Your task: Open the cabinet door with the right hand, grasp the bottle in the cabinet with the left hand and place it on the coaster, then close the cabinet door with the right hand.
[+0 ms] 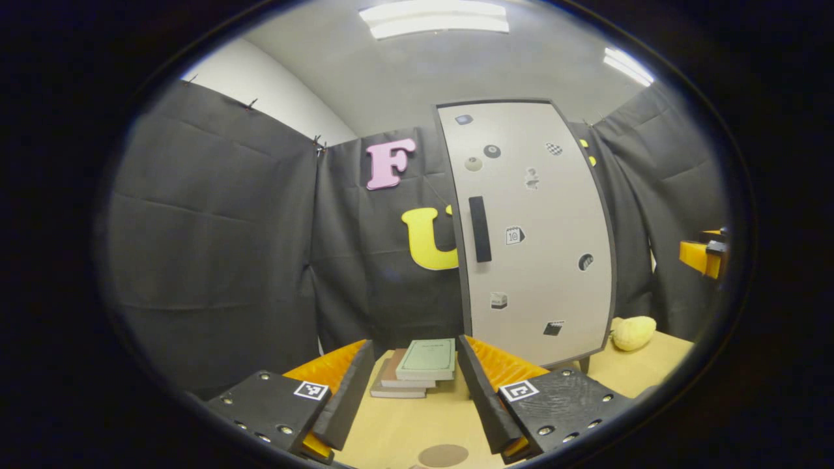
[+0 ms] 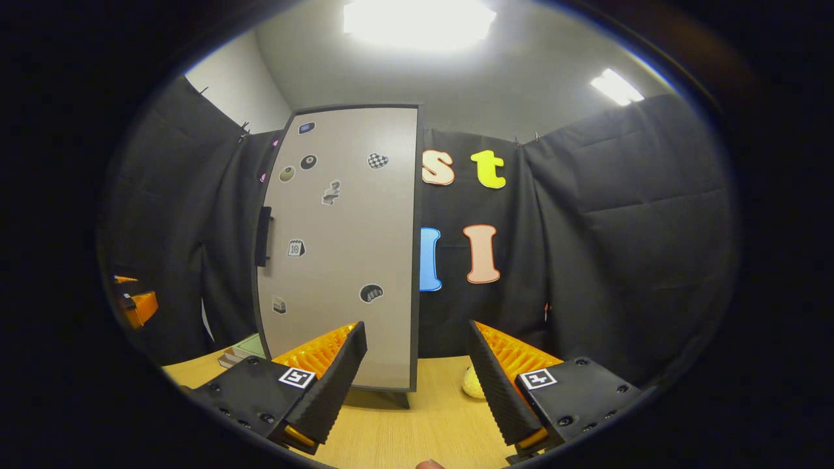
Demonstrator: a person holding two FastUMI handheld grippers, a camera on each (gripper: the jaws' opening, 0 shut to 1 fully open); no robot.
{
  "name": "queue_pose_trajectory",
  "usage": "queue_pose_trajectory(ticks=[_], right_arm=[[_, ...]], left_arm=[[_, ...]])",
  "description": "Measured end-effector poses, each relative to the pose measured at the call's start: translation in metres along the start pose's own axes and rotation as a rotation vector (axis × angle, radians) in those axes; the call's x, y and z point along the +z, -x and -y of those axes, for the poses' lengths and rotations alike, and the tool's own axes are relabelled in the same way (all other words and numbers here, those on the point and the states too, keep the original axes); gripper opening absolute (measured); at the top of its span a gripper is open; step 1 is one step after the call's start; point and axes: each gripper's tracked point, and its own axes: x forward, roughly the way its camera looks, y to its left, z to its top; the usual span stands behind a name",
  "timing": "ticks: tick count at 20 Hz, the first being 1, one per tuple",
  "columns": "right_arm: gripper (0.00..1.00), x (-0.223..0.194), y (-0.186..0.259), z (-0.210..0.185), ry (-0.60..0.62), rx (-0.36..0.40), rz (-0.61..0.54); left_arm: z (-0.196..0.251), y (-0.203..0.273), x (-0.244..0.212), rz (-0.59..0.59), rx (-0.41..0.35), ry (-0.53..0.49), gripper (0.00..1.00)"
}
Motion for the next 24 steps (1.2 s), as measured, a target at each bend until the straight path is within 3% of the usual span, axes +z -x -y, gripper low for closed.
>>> queue_pose_trajectory(ticks=[11,24], right_arm=[[0.98,0.042,-0.036,-0.043,0.0,0.079,0.052],[0.98,0.09,-0.087,-0.158,-0.058,0.29,0.05]], left_arm=[[-0.055,0.011,-0.006,-0.005,0.089,-0.009,0.77],[-0.145,0.048,-0.02,-0.032,0.246,-0.067,0.77]])
